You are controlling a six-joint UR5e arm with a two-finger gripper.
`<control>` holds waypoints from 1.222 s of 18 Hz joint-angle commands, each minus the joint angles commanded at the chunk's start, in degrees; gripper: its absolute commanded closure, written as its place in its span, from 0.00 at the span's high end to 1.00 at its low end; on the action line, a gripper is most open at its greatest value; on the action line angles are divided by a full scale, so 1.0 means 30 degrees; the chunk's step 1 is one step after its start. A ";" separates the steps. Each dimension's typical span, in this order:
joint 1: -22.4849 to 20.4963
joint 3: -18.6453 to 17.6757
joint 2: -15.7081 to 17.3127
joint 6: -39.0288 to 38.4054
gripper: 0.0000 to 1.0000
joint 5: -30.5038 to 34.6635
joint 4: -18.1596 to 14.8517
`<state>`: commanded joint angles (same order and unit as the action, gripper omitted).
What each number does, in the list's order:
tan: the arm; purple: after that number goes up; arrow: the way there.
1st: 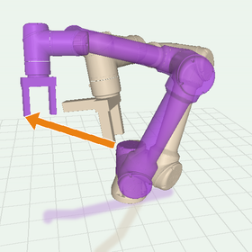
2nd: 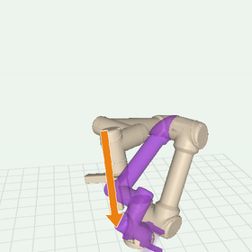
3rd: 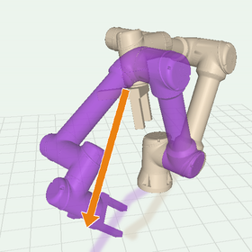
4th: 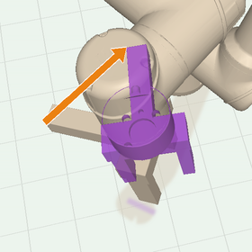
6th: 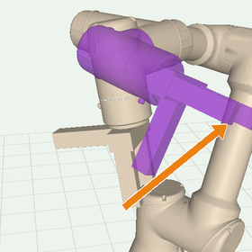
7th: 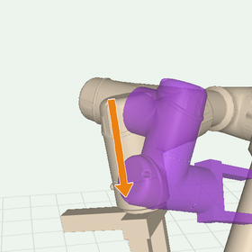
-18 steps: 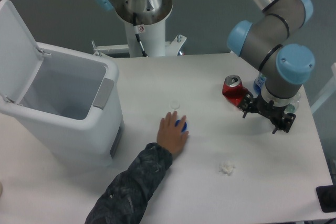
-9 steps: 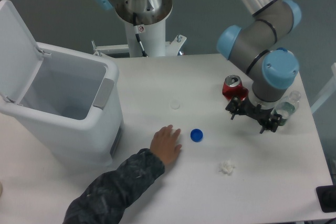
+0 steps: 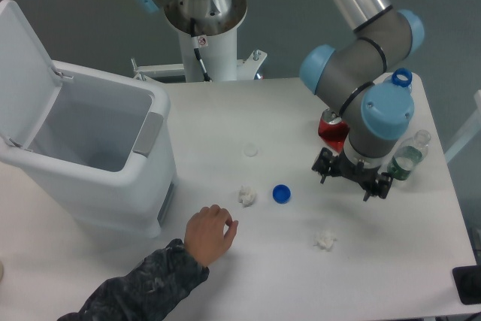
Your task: Pick up the paper ball
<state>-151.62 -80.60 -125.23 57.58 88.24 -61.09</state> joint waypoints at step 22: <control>0.0998 0.0560 -0.2171 -0.1058 0.54 0.0176 0.1409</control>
<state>-148.62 -78.93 -131.75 54.41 88.77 -56.87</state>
